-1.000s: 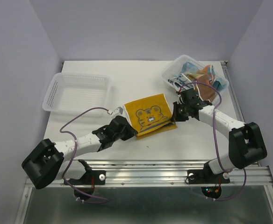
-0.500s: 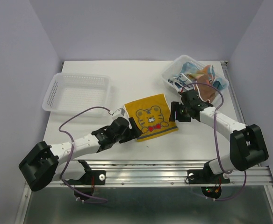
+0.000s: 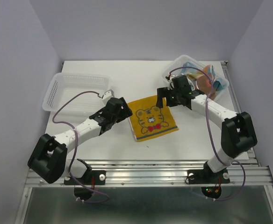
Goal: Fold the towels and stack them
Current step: Fold the towel
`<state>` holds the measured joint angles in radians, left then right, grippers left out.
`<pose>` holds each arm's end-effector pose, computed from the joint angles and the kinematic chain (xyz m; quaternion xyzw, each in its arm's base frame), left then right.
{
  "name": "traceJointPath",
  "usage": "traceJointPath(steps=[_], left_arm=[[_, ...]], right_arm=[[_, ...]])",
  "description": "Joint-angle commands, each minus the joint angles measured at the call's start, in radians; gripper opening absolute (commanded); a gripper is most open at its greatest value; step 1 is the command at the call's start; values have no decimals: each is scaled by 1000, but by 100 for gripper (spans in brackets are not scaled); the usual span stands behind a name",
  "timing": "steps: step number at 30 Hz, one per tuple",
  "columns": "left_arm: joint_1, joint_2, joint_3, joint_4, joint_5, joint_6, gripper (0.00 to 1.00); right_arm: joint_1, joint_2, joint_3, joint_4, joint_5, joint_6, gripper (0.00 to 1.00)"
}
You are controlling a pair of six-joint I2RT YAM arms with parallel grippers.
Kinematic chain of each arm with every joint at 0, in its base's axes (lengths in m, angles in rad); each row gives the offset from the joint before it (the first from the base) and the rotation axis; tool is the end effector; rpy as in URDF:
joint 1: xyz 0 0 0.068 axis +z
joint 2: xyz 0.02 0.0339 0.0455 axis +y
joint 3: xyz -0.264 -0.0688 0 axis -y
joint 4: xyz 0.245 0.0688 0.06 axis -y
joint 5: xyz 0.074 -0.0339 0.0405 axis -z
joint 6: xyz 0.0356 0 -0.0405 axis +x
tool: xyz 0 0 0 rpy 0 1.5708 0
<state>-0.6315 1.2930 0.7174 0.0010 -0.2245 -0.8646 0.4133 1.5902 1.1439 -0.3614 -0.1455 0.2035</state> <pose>0.2283 -0.1572 0.2253 -0.1547 0.8608 -0.2508 0.4149 0.3162 0.1443 0.2469 -0.1238 0.9177 0.1770 0.3334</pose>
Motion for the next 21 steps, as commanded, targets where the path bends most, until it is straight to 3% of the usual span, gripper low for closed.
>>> traceJointPath(steps=[1,14,21], left_arm=[[38,48,80,30,-15,75,86],[104,293,218,65,63,121,71],[130,364,266,50,31,130,65]], right_arm=[[10,77,108,82,112,-15,100],[10,261,200,182,247,25,81],[12,313,206,271,311,33,71]])
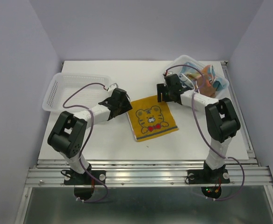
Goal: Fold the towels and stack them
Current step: Fold the towel
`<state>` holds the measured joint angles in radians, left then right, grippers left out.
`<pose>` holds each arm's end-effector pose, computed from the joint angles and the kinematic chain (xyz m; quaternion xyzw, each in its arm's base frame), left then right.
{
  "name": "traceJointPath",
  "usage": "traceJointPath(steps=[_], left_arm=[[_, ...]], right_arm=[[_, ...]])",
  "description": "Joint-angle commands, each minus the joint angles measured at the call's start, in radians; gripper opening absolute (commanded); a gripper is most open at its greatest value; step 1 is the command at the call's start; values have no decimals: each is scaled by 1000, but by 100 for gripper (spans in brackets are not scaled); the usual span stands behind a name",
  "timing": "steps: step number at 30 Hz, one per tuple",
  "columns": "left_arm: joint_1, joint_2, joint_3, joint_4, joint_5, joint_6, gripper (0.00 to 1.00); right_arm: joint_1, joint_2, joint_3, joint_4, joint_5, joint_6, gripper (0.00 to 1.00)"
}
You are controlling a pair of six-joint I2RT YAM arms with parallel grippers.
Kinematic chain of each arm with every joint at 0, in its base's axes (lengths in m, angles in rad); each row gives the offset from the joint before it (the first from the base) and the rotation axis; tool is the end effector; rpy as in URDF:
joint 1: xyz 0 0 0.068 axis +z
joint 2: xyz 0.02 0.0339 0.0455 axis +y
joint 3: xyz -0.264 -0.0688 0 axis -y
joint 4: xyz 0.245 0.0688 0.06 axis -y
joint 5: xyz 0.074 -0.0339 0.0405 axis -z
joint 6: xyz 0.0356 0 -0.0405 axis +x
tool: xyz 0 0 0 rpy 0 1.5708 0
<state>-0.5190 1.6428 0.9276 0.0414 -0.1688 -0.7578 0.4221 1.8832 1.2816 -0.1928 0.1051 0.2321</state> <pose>0.3056 -0.1677 0.1934 -0.1432 0.8871 -0.1965 0.3922 0.3790 0.1661 0.1975 -0.0679 0.9220 0.0754 0.3736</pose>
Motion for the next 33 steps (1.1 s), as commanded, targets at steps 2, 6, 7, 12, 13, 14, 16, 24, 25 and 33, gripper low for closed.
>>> traceJointPath(steps=[2,6,7,12,13,14,16,24,25,33], left_arm=[[20,37,63,9,-18,26,64],[25,78,94,9,-5,38,60],[27,84,97,9,-3,38,60],[42,117,120,8,8,44,49],[46,117,120,8,9,43,46],[51,120,120,8,15,41,40],[54,121,119,8,18,43,34],[62,143,128,8,35,52,20],[62,147,129,8,35,52,19],[71,152,132,5,60,60,0]], right_arm=[[3,28,68,118,65,9,69],[3,45,71,142,79,12,65],[3,48,70,153,71,12,63],[3,80,93,170,53,10,61],[3,83,91,176,54,10,59],[4,86,93,181,54,12,59],[3,94,97,184,59,13,55],[3,117,105,181,77,26,44],[3,119,105,184,79,27,43],[3,122,107,184,79,23,28]])
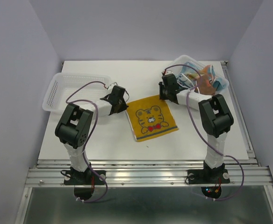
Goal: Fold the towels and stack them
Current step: Fold the towel
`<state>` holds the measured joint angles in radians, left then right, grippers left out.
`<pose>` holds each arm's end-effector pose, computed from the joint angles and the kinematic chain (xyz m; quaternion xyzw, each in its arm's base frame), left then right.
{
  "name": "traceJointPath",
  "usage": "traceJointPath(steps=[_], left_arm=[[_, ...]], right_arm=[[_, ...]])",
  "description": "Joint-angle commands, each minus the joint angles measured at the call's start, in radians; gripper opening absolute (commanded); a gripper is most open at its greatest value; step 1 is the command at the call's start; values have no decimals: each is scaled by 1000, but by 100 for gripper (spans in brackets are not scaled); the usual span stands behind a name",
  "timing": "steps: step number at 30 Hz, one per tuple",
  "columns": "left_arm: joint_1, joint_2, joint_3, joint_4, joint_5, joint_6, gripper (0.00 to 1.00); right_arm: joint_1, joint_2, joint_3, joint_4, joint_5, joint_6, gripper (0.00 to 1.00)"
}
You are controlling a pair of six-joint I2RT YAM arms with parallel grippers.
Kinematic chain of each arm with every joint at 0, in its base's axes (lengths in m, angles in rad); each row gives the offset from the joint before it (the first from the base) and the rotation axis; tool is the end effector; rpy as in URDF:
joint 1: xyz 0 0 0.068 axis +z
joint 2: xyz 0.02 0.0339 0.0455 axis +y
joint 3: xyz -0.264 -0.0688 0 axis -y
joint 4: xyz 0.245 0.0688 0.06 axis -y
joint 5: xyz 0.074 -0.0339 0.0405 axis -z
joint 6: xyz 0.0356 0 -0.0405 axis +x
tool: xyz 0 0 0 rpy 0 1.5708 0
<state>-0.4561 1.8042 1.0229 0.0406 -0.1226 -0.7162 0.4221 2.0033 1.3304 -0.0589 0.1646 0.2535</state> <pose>0.3412 -0.1626 0.1666 -0.1429 0.9025 -0.1759 0.3663 0.4045 0.1753 0.1745 -0.0433 0.9098 0.0637 0.4079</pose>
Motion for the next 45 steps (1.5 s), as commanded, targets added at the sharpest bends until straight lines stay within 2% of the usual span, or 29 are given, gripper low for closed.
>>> traceJointPath(steps=[1,4,5,7,19,24,29,33,34,35,37,38,42,45], left_arm=[[8,-14,36,8,17,20,0],[8,-42,14,34,31,29,0],[8,-51,-4,47,34,34,0],[8,-81,-21,79,43,38,0],[8,-189,-121,166,84,50,0],[-6,-236,-204,225,158,32,0],[-19,-311,-296,266,169,6,0],[-24,-341,-317,271,155,6,0],[-24,-341,-314,271,152,6,0],[-23,-338,-307,271,150,8,0],[-24,-324,-290,265,140,12,0],[-23,-298,-249,233,89,18,0],[-21,-250,-167,154,9,21,0],[-19,-224,-141,143,1,27,0]], right_arm=[[3,0,58,50,18,0,24],[3,-11,55,50,15,0,16],[3,-15,53,48,6,-2,8],[3,-29,46,48,7,-3,1],[3,-97,-14,41,4,-28,1],[3,-172,-74,27,-16,-16,1],[3,-235,-147,-2,-19,15,1],[3,-219,-122,-18,-22,1,1],[3,-207,-103,-30,-23,0,7],[3,-177,-87,-38,-17,3,17],[1,-146,-34,-48,-16,-7,25],[4,-103,13,-47,-10,-13,33],[3,-22,104,-74,-19,-23,38],[3,26,134,-71,6,-28,39]])
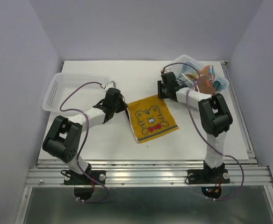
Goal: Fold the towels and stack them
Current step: Fold the towel
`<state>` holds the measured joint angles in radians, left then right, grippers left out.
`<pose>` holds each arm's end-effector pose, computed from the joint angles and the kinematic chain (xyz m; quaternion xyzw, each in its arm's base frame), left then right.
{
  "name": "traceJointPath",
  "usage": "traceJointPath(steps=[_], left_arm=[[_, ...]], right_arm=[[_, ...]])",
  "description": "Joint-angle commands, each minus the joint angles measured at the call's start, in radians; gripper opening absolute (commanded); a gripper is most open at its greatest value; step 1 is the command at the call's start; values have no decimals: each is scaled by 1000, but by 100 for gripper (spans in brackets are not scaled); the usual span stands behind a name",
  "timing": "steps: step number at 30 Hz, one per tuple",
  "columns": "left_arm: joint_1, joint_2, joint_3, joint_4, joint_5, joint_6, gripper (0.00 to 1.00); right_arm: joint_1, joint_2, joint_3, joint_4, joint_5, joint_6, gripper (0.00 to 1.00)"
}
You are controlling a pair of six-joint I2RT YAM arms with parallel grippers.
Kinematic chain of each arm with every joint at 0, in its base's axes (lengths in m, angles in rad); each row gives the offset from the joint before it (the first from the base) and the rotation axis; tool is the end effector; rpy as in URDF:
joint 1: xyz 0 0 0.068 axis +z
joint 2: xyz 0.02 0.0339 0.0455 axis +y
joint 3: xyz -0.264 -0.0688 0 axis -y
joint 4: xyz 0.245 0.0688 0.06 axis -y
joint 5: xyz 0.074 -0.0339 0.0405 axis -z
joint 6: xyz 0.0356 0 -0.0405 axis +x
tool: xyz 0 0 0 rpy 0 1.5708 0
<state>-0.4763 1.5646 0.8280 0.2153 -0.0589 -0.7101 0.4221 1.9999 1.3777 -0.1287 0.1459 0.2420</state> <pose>0.2988 -0.1518 0.2028 -0.1155 0.8575 -0.2588 0.4295 0.4069 0.1771 0.1850 -0.0533 0.9136 0.0664 0.3976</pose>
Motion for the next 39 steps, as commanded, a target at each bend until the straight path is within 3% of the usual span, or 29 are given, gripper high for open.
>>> traceJointPath(steps=[1,10,13,14,16,20,24,31,39], left_arm=[[1,21,65,-31,-62,23,0],[4,60,80,-40,-62,29,0],[4,60,83,-42,-65,34,0],[4,58,82,-40,-64,37,0],[4,55,79,-40,-59,38,0],[4,19,59,-33,-38,40,0],[4,-44,-6,7,7,40,0],[-24,-214,-200,110,106,11,0],[-168,-406,-363,122,99,-41,0]], right_arm=[[3,37,93,3,35,-17,40],[3,103,130,8,67,-21,46],[3,105,127,24,26,-21,34],[4,100,124,34,17,-12,21],[4,89,107,41,15,-10,11],[4,21,55,63,23,-13,2],[4,-53,-21,57,11,-4,1],[7,-320,-262,75,-29,20,1],[7,-561,-512,38,-43,88,1]])
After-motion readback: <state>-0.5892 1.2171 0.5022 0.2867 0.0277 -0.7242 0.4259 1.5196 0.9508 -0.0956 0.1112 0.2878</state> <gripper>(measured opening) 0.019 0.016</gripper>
